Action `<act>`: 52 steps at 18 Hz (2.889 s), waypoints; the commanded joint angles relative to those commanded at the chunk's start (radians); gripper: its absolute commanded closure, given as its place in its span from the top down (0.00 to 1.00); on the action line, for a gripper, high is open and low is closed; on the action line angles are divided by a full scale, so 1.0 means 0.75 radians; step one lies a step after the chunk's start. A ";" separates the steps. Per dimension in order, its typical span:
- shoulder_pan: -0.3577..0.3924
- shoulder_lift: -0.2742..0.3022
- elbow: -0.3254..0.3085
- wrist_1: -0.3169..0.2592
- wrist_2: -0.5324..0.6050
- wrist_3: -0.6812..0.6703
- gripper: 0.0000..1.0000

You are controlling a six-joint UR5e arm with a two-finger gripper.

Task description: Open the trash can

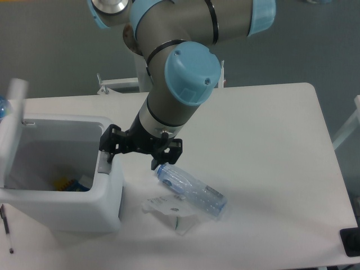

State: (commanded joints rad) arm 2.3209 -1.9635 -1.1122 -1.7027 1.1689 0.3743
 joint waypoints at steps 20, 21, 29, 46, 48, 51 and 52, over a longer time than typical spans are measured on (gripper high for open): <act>0.372 -0.082 0.004 0.221 0.253 0.591 1.00; 0.388 -0.100 0.002 0.235 0.258 0.636 1.00; 0.495 -0.209 -0.014 0.337 0.366 1.010 1.00; 0.583 -0.229 -0.090 0.495 0.472 1.587 1.00; 0.581 -0.225 -0.092 0.495 0.534 1.593 1.00; 0.579 -0.217 -0.139 0.513 0.554 1.610 1.00; 0.579 -0.215 -0.149 0.536 0.554 1.612 1.00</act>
State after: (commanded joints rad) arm 2.7550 -2.1246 -1.2240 -1.3010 1.5846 1.5831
